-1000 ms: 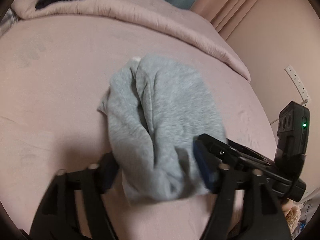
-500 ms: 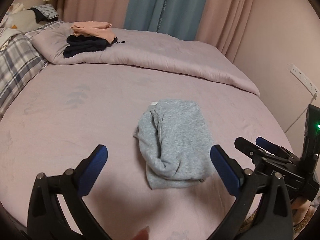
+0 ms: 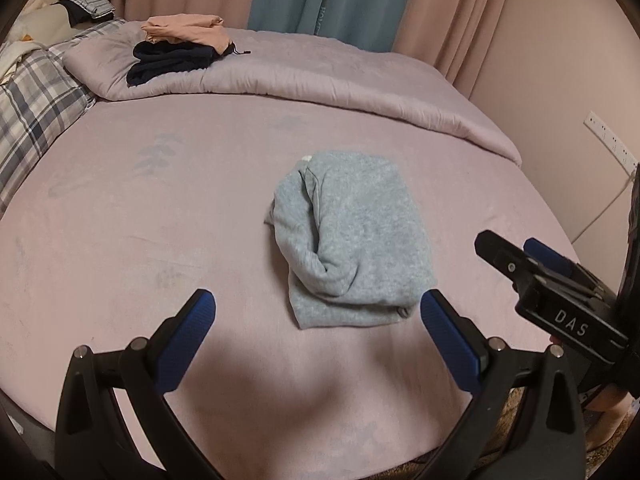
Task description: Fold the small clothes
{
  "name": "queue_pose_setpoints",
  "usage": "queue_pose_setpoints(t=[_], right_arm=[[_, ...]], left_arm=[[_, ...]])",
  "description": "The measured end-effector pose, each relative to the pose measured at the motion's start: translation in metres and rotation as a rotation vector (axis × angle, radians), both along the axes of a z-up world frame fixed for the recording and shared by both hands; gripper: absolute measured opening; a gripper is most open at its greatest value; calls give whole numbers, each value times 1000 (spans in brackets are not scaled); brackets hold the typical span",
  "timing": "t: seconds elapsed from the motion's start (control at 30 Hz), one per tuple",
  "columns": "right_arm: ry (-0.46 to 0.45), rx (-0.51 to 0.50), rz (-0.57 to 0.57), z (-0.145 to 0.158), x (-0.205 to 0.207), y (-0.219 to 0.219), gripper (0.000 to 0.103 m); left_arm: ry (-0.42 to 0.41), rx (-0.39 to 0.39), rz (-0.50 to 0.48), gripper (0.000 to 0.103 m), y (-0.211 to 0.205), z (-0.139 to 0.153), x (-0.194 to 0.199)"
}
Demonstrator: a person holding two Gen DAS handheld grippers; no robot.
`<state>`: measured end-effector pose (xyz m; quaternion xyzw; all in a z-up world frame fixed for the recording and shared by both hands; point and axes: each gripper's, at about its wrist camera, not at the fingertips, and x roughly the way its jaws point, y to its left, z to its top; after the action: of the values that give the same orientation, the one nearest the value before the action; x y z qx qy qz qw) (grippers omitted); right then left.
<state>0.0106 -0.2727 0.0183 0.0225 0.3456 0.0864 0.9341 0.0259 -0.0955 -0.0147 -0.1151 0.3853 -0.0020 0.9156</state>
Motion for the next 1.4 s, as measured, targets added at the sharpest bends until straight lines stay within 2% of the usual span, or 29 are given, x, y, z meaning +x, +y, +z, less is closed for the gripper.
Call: queue_pose_setpoints(t=[0.27,0.67,1.4], right_arm=[[1,-17,-7,0,-6,3,93],[1,-21,-10,0,-8,4,93],[6,-25,-17,0,-10,3,93]], left_arm=[[2,26,-3,102,-4,0,-4],[-8,27,27,102,5,3,-11],[-20,27,3,102,2,7,-16]])
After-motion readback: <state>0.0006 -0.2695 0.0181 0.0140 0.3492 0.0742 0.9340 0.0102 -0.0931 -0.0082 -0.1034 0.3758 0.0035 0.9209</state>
